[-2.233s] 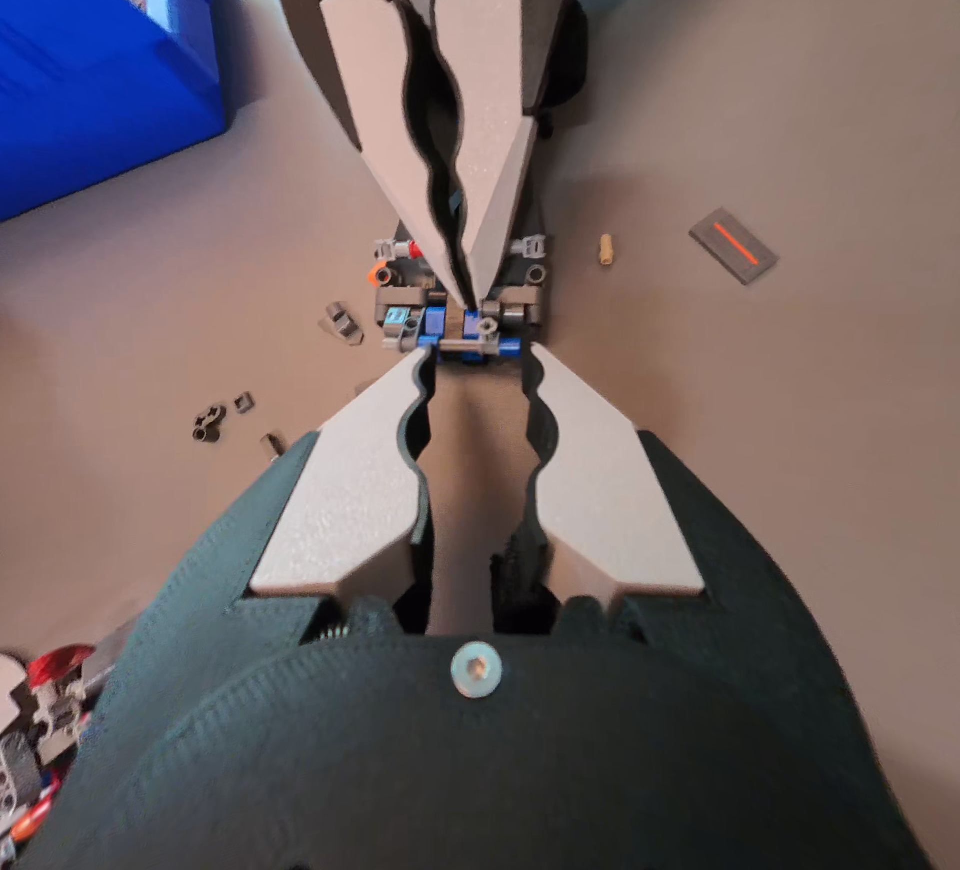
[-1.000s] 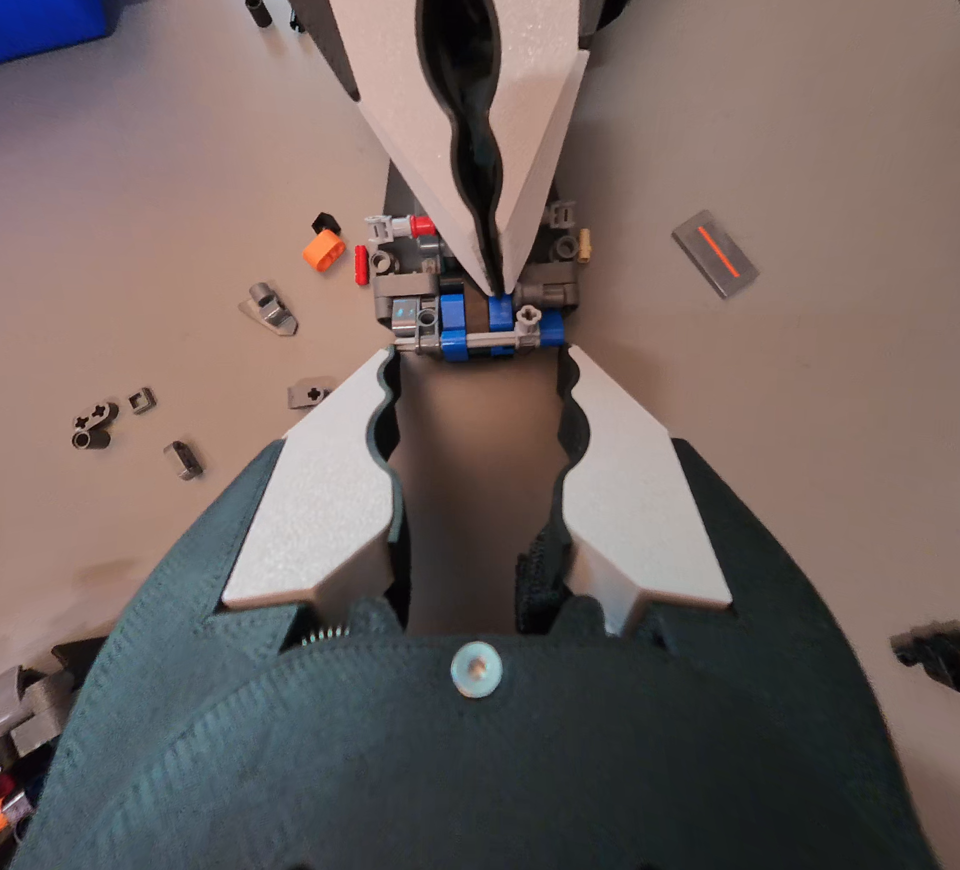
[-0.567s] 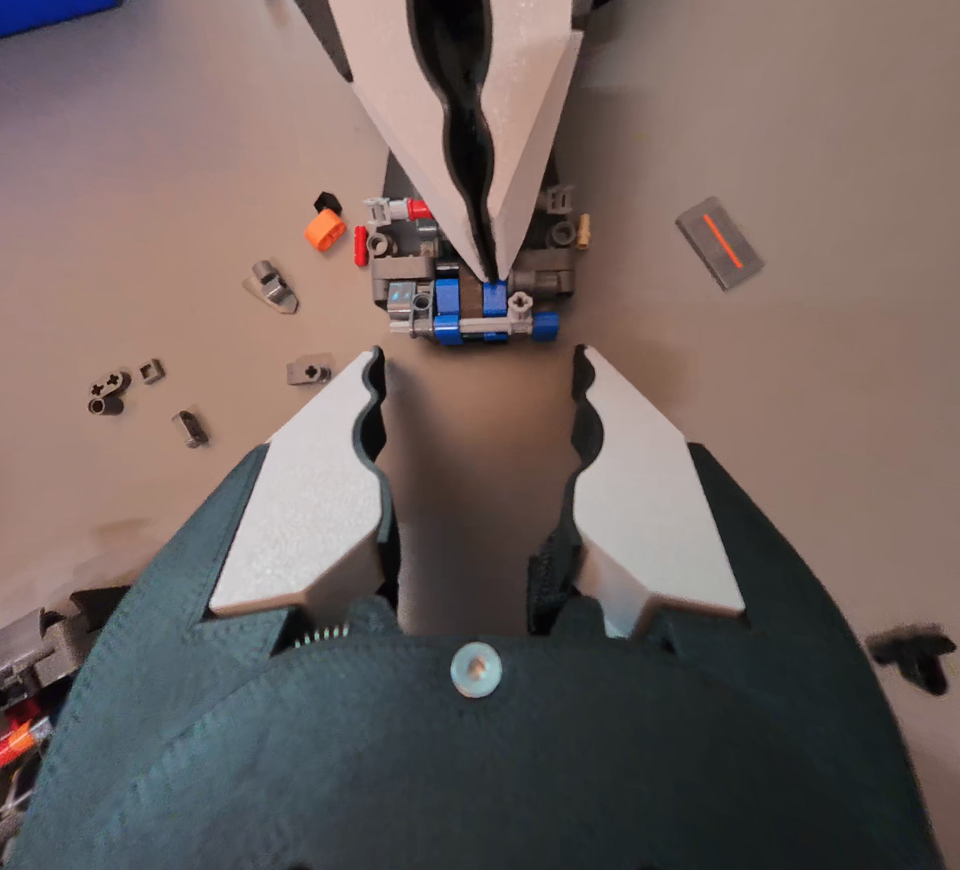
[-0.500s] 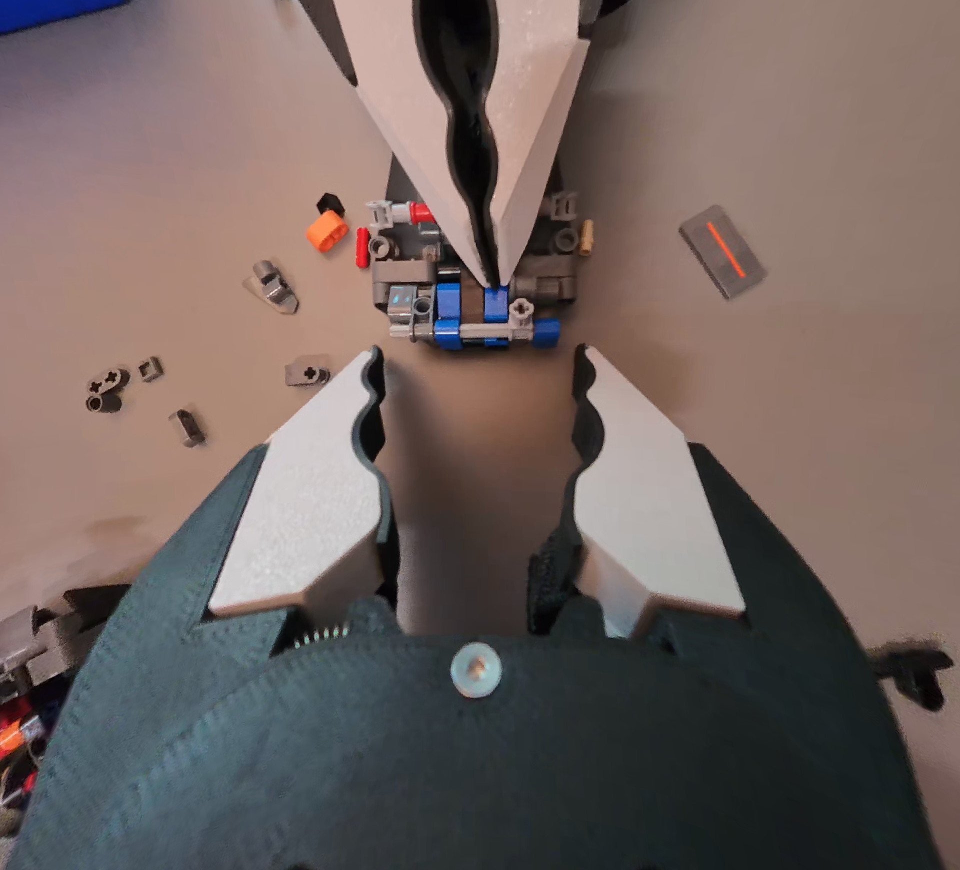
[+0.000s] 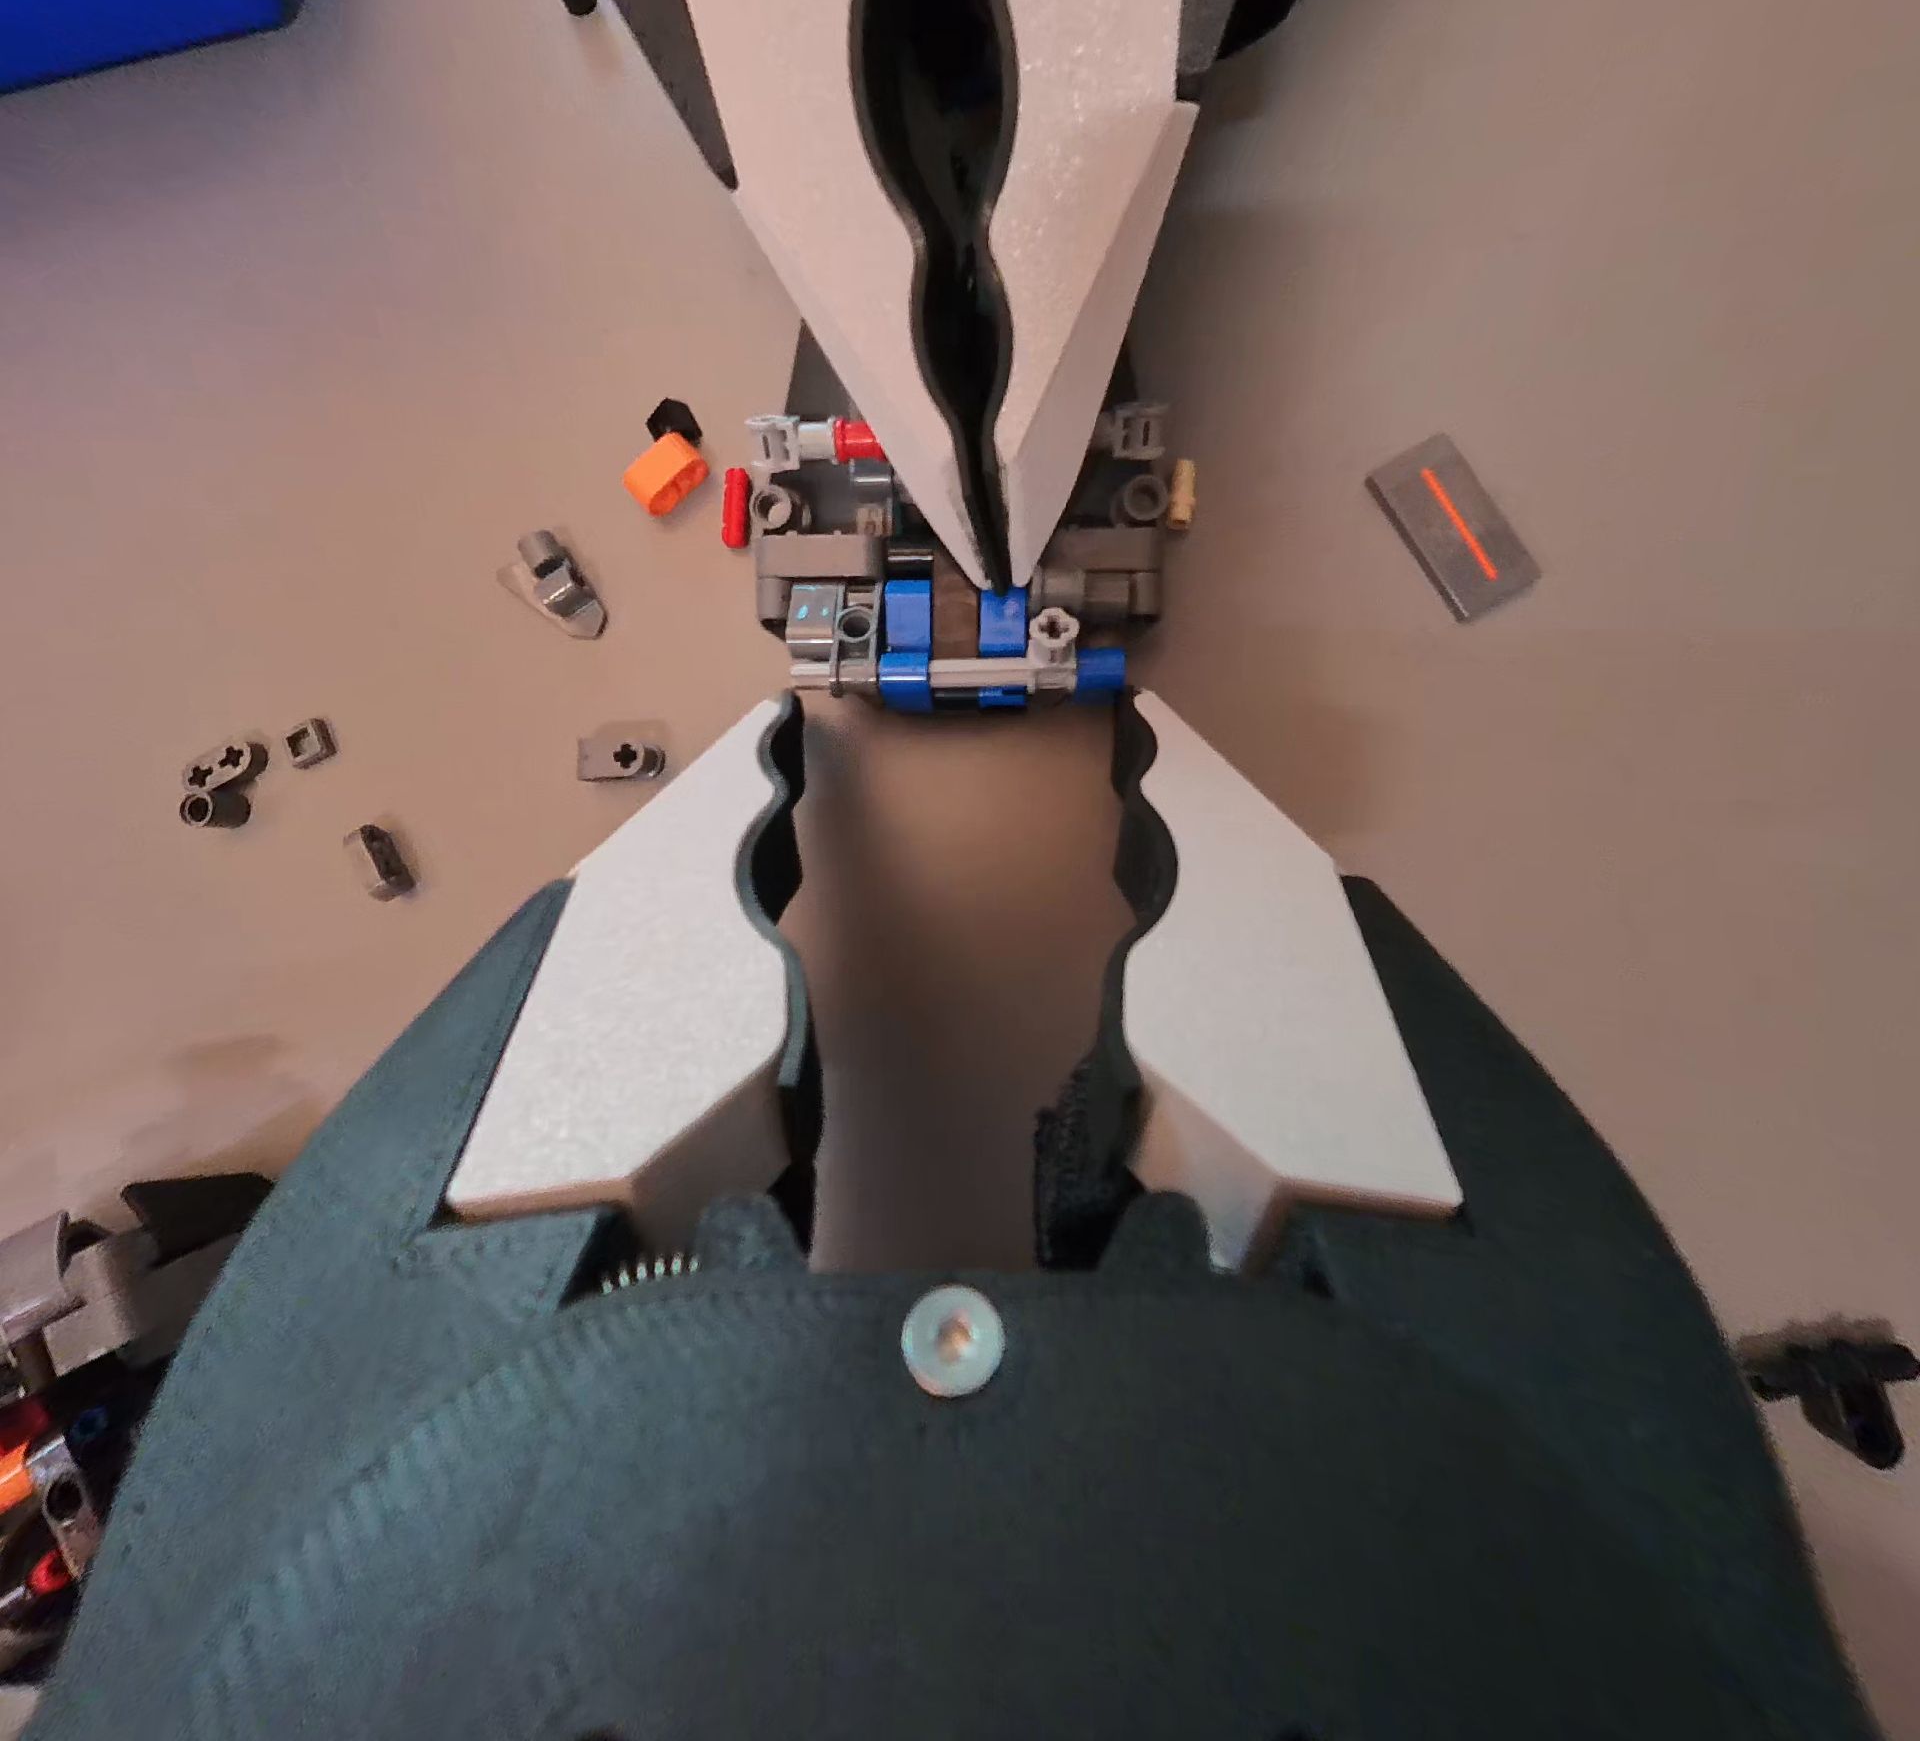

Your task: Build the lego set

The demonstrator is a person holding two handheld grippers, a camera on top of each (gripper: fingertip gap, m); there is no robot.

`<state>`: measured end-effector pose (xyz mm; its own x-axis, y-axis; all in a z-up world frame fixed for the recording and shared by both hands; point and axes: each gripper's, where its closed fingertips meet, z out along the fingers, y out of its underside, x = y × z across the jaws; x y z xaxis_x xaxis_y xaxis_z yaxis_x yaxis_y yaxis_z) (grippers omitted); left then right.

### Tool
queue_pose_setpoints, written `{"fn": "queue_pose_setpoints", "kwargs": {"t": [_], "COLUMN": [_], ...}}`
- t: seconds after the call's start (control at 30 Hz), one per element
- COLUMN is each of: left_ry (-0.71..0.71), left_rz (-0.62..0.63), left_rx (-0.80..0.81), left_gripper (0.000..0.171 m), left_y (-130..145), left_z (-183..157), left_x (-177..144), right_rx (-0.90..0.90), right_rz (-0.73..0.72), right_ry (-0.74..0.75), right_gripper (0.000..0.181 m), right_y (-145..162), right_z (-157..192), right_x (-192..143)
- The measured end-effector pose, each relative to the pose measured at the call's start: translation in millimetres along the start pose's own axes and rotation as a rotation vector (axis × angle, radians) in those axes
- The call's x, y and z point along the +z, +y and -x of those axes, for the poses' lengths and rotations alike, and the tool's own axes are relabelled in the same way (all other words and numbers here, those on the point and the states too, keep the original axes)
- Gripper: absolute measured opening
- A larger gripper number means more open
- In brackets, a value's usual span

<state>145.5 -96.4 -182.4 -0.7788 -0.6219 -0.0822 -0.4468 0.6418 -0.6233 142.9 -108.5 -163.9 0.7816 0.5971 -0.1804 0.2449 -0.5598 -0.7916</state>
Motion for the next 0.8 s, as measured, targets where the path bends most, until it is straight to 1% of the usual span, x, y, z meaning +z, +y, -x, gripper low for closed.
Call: {"fn": "queue_pose_setpoints", "kwargs": {"t": [0.23,0.3,0.37,0.4,0.53,0.67,0.73,0.8], "left_ry": [0.027,0.036,0.029,0.026,-0.003,-0.002,0.013,0.010], "left_rz": [-0.023,-0.023,-0.013,-0.009,-0.007,-0.017,-0.024,-0.031], "left_rx": [0.018,0.029,0.045,0.044,0.033,0.040,0.044,0.049], "left_gripper": [0.051,0.045,0.045,0.047,0.064,0.075,0.075,0.071], "left_y": [0,0,2,3,3,-3,-5,-7], "left_z": [-5,-7,-6,-5,1,-1,-5,-5], "left_x": [0,-1,-3,-3,-4,-1,1,3], "right_rx": [0.001,0.000,0.000,-0.001,-0.006,-0.010,-0.011,-0.014], "right_rz": [0.004,0.005,0.005,0.005,0.007,0.008,0.008,0.009], "right_ry": [-0.028,-0.033,-0.035,-0.034,-0.042,-0.048,-0.048,-0.051], "right_gripper": [0.000,0.000,0.000,0.000,0.000,0.000,0.000,0.000], "right_y": [2,2,2,2,3,4,4,4], "right_z": [3,3,3,3,5,7,7,8], "right_x": [-1,-2,-2,-2,-3,-3,-3,-3]}}
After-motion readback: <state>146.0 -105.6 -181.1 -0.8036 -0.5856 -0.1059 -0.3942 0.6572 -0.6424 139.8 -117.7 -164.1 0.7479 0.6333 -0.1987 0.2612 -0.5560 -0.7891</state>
